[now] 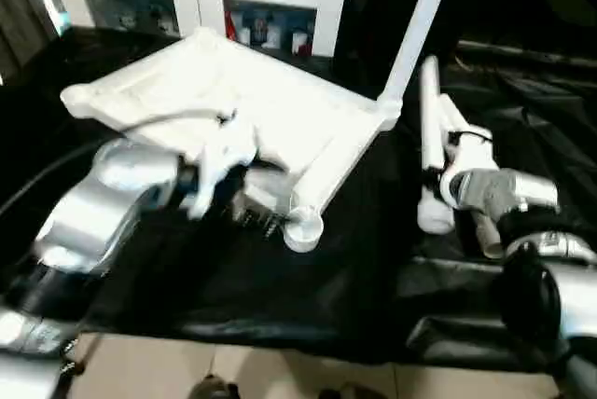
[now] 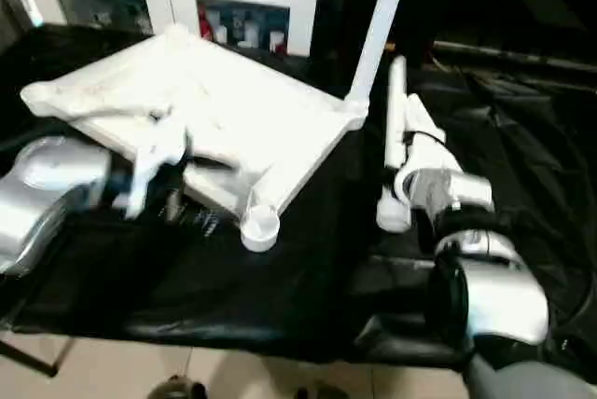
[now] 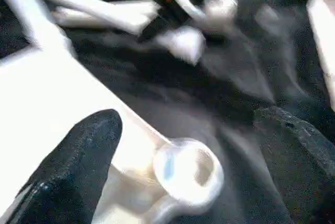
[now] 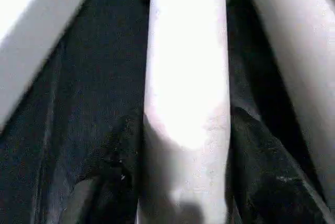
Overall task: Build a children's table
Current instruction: Pick table leg
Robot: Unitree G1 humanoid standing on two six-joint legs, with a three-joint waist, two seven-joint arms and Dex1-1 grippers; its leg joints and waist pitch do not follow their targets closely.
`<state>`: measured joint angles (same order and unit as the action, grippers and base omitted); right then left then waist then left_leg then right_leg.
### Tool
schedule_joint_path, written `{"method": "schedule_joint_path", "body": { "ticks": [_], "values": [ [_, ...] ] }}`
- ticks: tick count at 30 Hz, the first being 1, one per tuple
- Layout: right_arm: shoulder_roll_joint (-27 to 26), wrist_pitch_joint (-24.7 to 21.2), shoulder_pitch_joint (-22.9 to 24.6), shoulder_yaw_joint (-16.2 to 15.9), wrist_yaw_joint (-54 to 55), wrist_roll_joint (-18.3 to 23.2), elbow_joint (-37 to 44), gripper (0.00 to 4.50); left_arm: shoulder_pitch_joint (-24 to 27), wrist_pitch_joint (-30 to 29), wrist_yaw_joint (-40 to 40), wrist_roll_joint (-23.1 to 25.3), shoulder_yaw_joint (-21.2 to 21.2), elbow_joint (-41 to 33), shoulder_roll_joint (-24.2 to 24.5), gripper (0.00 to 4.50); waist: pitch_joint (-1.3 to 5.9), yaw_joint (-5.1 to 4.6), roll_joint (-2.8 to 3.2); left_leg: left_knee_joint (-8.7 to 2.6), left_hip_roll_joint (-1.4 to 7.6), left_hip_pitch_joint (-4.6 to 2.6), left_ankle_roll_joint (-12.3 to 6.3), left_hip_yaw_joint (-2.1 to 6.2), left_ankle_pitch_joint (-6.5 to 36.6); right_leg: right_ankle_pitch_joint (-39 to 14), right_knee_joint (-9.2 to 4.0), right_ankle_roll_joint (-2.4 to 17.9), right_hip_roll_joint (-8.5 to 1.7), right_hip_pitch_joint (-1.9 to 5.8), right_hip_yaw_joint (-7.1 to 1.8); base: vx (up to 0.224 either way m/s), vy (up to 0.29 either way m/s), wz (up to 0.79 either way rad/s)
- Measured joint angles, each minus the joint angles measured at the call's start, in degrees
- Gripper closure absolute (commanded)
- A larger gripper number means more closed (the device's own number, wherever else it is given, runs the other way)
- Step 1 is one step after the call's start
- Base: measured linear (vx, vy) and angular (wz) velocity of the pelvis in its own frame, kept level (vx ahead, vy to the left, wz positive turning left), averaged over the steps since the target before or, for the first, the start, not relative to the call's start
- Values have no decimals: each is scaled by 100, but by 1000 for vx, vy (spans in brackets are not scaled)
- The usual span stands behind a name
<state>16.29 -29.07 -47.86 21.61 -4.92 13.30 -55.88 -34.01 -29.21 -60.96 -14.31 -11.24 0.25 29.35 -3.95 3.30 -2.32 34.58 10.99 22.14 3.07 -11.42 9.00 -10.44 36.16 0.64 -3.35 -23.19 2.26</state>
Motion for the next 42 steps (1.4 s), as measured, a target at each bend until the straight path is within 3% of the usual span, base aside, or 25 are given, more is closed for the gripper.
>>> {"method": "schedule_joint_path", "body": {
  "ticks": [4,8,11,14,17,18,20,24,29,34,39,42],
  "values": [
    [-290,1278,556,282,-540,379,1109,264,-325,84,695,-59,257,471,-667,0,0,30,65,-4,2,3,-2,-1,-1,-1,1,-3,0,-4,3,0,0,0],
    [-456,1607,787,784,-1257,1154,2136,264,-738,7,1247,-251,570,792,-1162,0,3,34,69,-6,2,2,-19,-1,-1,-2,-3,-4,2,-4,4,0,0,0],
    [-612,1537,1051,1083,-1787,1784,2800,264,-901,-183,1373,-600,818,844,-1441,0,4,30,72,-6,2,4,-22,-2,0,-3,-7,-4,2,-3,7,0,0,0],
    [-735,1229,1406,1151,-2264,2440,3398,264,-1102,-428,1506,-913,1069,1018,-1740,0,4,34,79,-8,1,7,-35,-1,-8,-2,-7,-3,1,-3,10,0,0,0],
    [-779,571,1817,851,-3089,3150,4186,264,-1580,-762,1869,-1284,1499,1379,-2075,0,4,79,80,-6,1,7,-45,2,-14,2,-8,3,0,-2,15,0,0,0],
    [-698,263,1972,619,-3468,3348,4484,264,-1812,-874,1993,-1445,1659,1519,-2210,0,4,100,79,-6,1,6,-47,2,-16,2,-11,3,-1,0,16,0,0,0],
    [-683,33,2002,366,-3738,3455,4693,264,-2004,-935,2054,-1576,1728,1545,-2283,0,5,100,81,-6,2,-1,-47,2,-16,3,-11,4,-3,6,17,0,0,0],
    [-540,-562,2215,-8,-4258,3706,5048,264,-2242,-1180,2204,-1909,1916,1871,-2576,0,4,216,76,-6,1,6,-48,7,-18,-10,-19,-18,-5,7,25,0,0,0],
    [-474,-904,2379,-351,-4437,3840,5288,264,-2318,-1379,2245,-1976,1906,1943,-2831,0,4,306,76,-7,-2,20,-58,7,-12,0,-39,-4,-8,7,26,0,0,0],
    [-425,-1110,2380,-602,-4537,3879,5349,264,-2319,-1568,2291,-2026,1826,1990,-2902,0,3,321,73,-12,-1,24,-61,8,-10,-1,-47,-5,-9,5,31,0,0,0],
    [-410,-1093,2371,-881,-4519,3620,5331,264,-2258,-1753,2304,-2188,1836,1954,-2882,0,-2,316,66,-13,-1,25,-61,9,-10,-5,-48,-12,-9,5,33,0,0,0],
    [-426,-808,2210,-1098,-4290,3178,5105,264,-2168,-1835,2451,-2195,1926,1804,-2845,0,-2,297,65,-13,0,24,-60,9,-10,-13,-48,-26,-9,4,31,0,0,0]
  ]
}}
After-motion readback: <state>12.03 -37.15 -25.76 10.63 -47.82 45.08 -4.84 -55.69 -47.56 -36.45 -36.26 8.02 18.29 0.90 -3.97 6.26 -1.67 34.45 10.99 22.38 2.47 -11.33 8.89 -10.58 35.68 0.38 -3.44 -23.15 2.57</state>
